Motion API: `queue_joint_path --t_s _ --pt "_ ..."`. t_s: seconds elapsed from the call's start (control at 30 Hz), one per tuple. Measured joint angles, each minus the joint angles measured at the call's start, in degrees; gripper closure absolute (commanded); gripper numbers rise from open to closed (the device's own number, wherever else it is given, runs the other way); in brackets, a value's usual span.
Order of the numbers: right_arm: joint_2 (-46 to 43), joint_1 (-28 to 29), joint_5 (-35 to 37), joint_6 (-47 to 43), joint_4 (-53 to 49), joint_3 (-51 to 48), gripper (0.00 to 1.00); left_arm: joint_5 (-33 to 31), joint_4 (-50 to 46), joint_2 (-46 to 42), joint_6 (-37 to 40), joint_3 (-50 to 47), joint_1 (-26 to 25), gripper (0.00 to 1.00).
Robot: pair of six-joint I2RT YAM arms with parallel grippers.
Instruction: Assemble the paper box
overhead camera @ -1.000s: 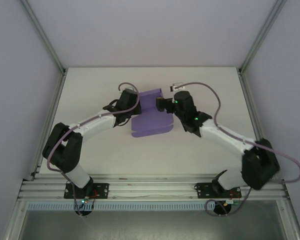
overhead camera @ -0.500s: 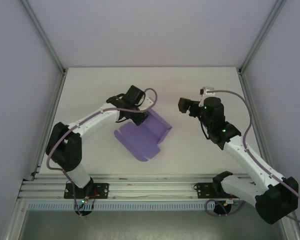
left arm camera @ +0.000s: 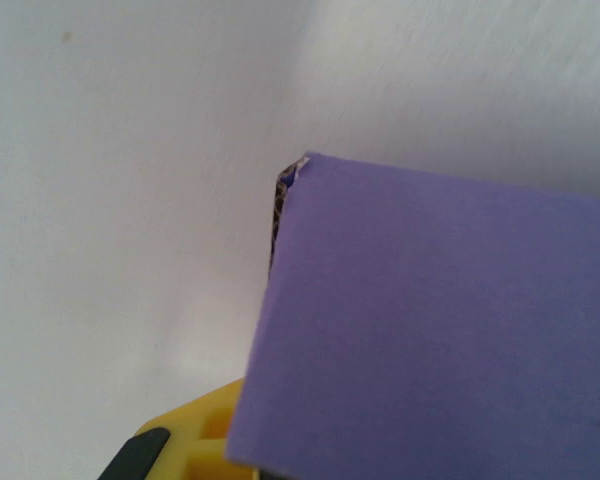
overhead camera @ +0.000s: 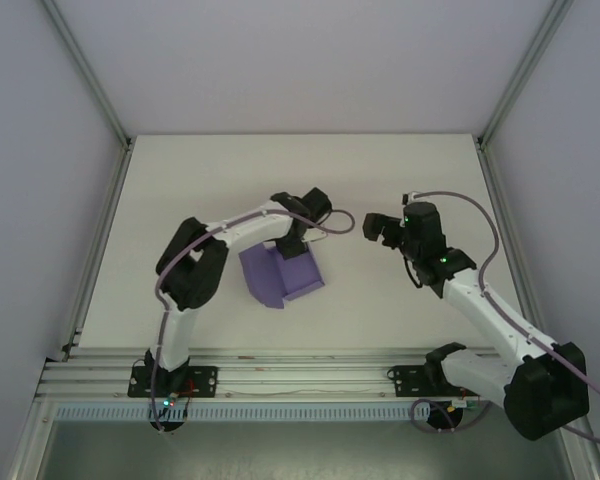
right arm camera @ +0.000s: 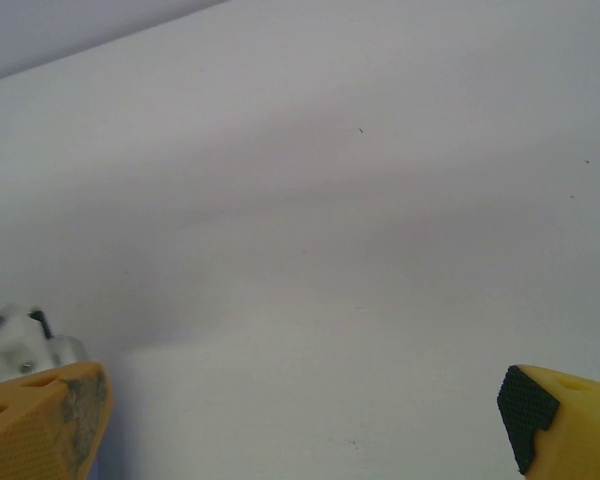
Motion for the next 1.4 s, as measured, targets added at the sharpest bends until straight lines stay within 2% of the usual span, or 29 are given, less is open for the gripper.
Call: queue_joint_path --t_s 0.23,0.27,0.33,0.4,0.47,0.57,0.63,0.67,0.7,0.73,0.93,1.1,1.17,1.27,1.4 --pt "0.63 -0.5 -0.39 0.02 0.13 -0.15 0.0 -7.13 -1.4 6.14 1.6 6.91 -0.63 1.0" --pt "0.63 -0.7 -0.39 0.04 0.15 -0.31 0.0 -7.76 -1.68 6.84 2.03 7.78 -0.61 0.97" --pt "0.66 -0.87 -0.37 0.17 0.13 -0.57 0.0 -8.37 -1.88 7.43 2.51 8.7 -0.61 0.84" --pt "0.66 -0.87 -0.44 0.2 0.13 -0.61 0.0 -8.31 -1.68 7.45 2.84 8.83 -0.61 0.63" --pt "0.63 -0.87 -0.48 0.17 0.15 -0.61 0.0 -8.24 -1.27 7.43 3.39 8.79 -0.39 0.5" --pt "0.26 -0.87 -1.11 -0.07 0.09 -0.61 0.0 -7.76 -0.52 5.92 4.92 7.67 -0.15 0.36" --pt "-0.66 -0.87 -1.53 -0.35 0.04 -0.61 0.0 -7.19 -0.26 4.07 5.84 6.86 -0.17 0.31" --pt "-1.4 -0.87 -1.79 -0.48 0.0 -0.61 0.0 -6.67 -0.09 2.73 6.34 6.47 -0.17 0.22" --pt "-2.1 -0.87 -1.97 -0.61 -0.07 -0.61 0.0 -6.23 -0.02 1.53 6.71 6.27 -0.17 0.07" --pt "-2.89 -0.87 -2.19 -0.83 -0.17 -0.61 0.0 -5.66 0.09 0.39 7.21 6.16 -0.17 0.0" --pt "-5.55 -1.05 -4.31 -3.3 -0.59 -0.59 0.0 -1.25 2.93 -7.34 8.31 4.31 -0.17 0.0" --pt "-1.01 -3.39 -8.98 -7.02 -1.49 2.36 0.03 1.33 8.98 -13.97 5.09 0.52 1.09 0.0" --pt "3.08 -4.42 -11.8 -9.38 -1.6 5.33 0.1 2.34 12.72 -17.88 0.68 -1.53 3.26 0.0" --pt "11.82 -4.68 -18.82 -16.44 -1.6 11.69 0.13 2.73 18.38 -25.27 -9.64 -5.46 8.52 0.0" --pt "27.02 -2.21 -26.43 -32.68 -7.74 25.29 0.14 4.57 25.35 -37.62 -26.16 -14.75 17.94 0.0"
